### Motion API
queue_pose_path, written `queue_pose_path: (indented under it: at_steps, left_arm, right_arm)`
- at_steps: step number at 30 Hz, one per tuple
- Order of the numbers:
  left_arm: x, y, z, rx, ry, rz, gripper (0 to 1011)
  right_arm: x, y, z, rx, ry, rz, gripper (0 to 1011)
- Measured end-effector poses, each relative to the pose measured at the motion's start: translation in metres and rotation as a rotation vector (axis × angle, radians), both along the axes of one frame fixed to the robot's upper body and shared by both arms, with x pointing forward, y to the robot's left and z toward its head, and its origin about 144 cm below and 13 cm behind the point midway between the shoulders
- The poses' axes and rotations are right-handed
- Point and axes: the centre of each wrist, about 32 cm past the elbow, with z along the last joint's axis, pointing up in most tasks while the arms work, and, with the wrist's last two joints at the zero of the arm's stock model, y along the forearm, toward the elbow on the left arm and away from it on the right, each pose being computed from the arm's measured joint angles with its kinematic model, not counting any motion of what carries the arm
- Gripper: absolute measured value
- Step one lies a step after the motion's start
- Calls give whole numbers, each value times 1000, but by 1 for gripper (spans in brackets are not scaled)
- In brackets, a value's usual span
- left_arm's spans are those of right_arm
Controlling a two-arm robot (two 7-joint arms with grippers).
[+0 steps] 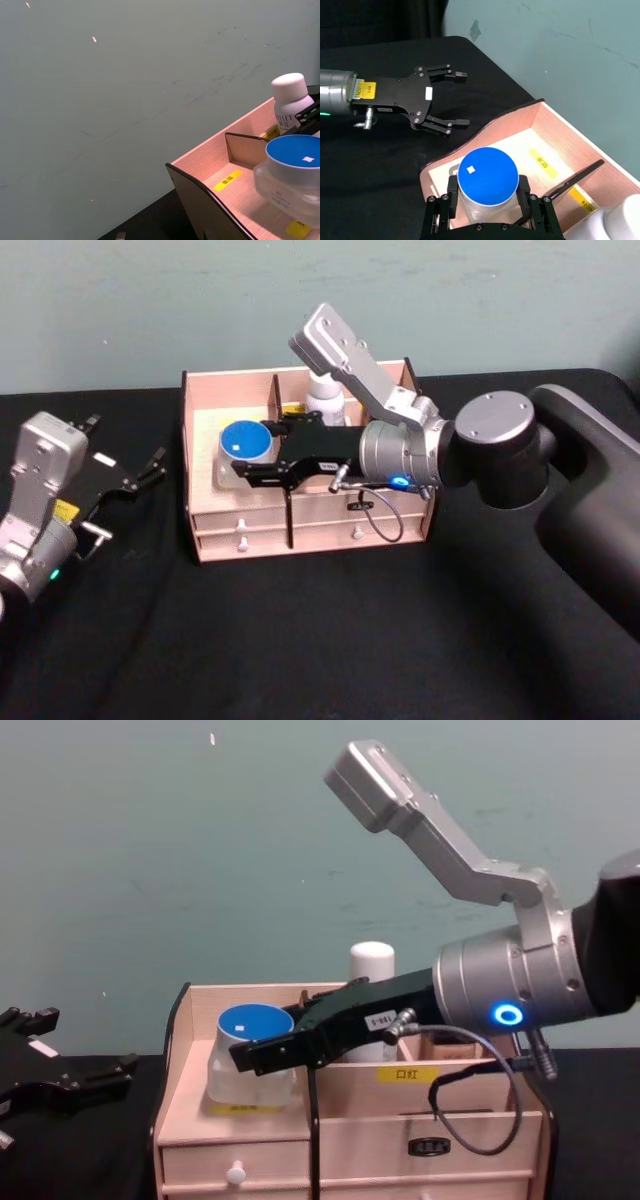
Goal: Pick up the facial cleanser and watermelon frost from the table and place them into the tiered storage box.
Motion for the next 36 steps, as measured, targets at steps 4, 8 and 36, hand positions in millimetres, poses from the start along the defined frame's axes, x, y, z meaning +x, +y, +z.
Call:
queue_pose_path:
  at_steps: [4, 8, 36]
  left_arm:
    - [0, 0, 0, 0, 0, 0, 1009]
    - [0, 0, 0, 0, 0, 0, 1009]
    - [0, 0, 0, 0, 0, 0, 1010]
  right_arm:
    - [4, 2, 0, -9, 6, -5, 716]
    - [8, 5, 0, -23, 14, -11, 717]
    - [5, 4, 3, -3, -16, -7, 1002]
